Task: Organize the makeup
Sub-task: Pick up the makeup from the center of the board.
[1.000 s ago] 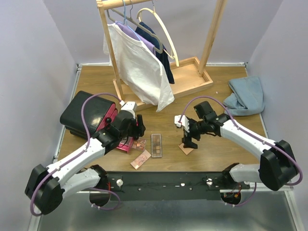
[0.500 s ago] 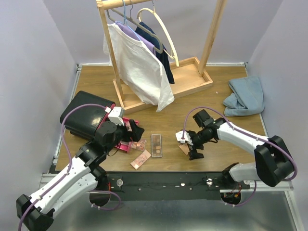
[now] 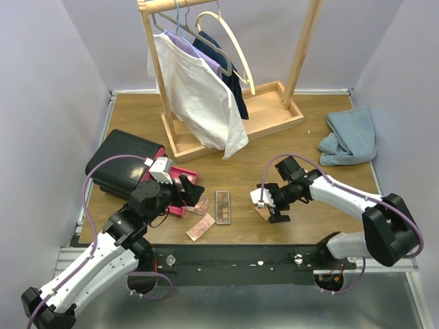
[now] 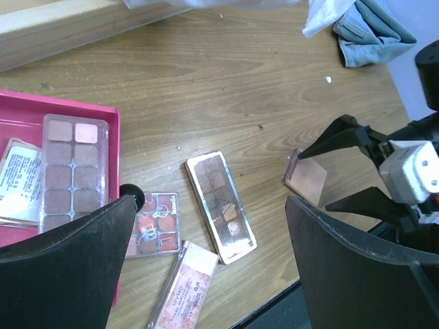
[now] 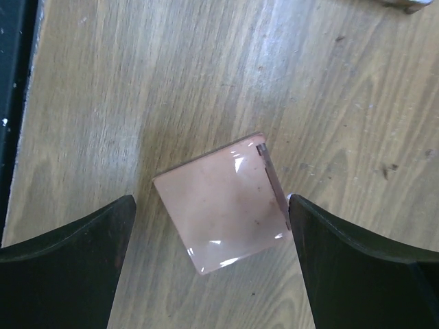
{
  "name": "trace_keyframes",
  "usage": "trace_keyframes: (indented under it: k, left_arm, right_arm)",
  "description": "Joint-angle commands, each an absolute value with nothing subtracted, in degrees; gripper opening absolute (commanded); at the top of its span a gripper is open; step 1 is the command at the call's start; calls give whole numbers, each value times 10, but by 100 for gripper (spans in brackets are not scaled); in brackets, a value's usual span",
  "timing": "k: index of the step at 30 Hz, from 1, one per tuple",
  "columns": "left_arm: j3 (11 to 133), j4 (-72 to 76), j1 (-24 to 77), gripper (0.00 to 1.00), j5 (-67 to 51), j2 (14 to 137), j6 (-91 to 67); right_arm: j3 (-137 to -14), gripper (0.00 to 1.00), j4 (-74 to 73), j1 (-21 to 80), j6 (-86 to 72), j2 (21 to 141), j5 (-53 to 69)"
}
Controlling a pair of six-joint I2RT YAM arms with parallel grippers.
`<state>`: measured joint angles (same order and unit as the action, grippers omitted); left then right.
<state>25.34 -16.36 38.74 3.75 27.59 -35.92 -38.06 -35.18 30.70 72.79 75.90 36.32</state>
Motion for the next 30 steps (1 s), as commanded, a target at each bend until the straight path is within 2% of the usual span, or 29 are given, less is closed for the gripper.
trace_keyframes:
  k: [1,8,15,26,29,30]
  left_arm:
    - [250,-162,388,99,19,280,-362]
    - [248,-154,388,99,11,287,-359]
    - [250,-142,388,99,-15,308,-359]
    - [234,-85,388,99,-104,323,-366]
    - [232,-74,388,99,-112,332,-367]
    - [231,-75,388,99,-113,334,-367]
  right_arm:
    - [-386,100,-336,317,756,805,336]
    - [-382,99,-325,322,735,838,313]
    - [-409,88,-315,321,667,877,282]
    - [-416,77,-299,321,613,903,231]
    - [-418,89,-294,321,592,890,221]
    - [-419,100,-291,321,585,887,208]
